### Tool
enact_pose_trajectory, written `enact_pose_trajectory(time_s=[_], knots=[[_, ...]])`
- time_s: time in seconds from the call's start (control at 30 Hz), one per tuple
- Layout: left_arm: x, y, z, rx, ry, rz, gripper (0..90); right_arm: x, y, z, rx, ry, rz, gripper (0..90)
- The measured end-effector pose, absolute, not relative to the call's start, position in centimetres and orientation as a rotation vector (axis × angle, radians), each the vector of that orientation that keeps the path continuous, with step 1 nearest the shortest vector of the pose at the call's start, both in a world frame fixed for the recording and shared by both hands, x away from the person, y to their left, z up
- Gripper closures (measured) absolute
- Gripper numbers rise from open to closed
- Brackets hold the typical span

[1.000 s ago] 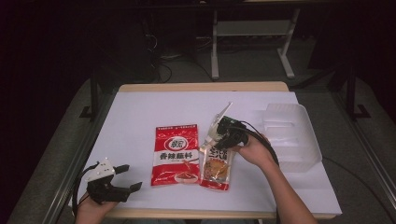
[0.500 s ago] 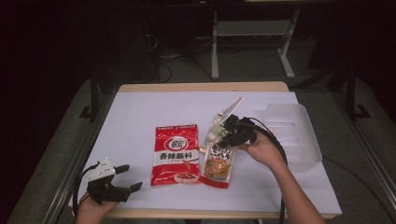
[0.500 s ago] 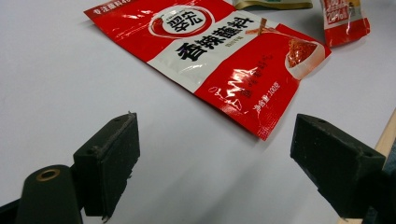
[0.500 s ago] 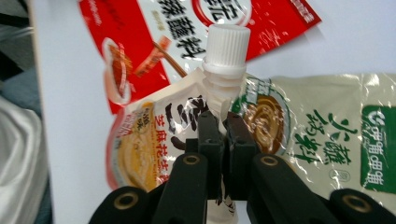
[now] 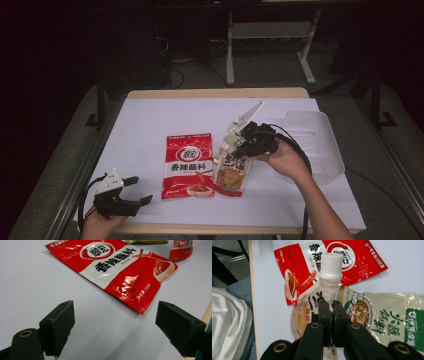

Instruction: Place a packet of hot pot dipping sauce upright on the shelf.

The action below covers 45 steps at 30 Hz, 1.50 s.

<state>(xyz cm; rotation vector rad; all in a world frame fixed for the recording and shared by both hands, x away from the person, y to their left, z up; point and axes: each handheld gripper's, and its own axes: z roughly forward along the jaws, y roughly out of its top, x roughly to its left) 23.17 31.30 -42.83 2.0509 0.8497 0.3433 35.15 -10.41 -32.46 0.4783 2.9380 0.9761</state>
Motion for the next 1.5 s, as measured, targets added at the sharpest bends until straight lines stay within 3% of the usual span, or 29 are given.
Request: enact_pose_trajectory(time_s=[0.53, 1.5], knots=[[23.1, 31.1, -42.9, 2.045, 0.852, 0.341, 15.5, 34.2, -11.0, -29.6, 0.44, 2.898, 1.006, 88.2], [23.2, 31.1, -42.9, 2.048, 0.855, 0.347, 15.6, 34.8, -14.2, -27.9, 0.552, 2.851, 1.003, 88.2]])
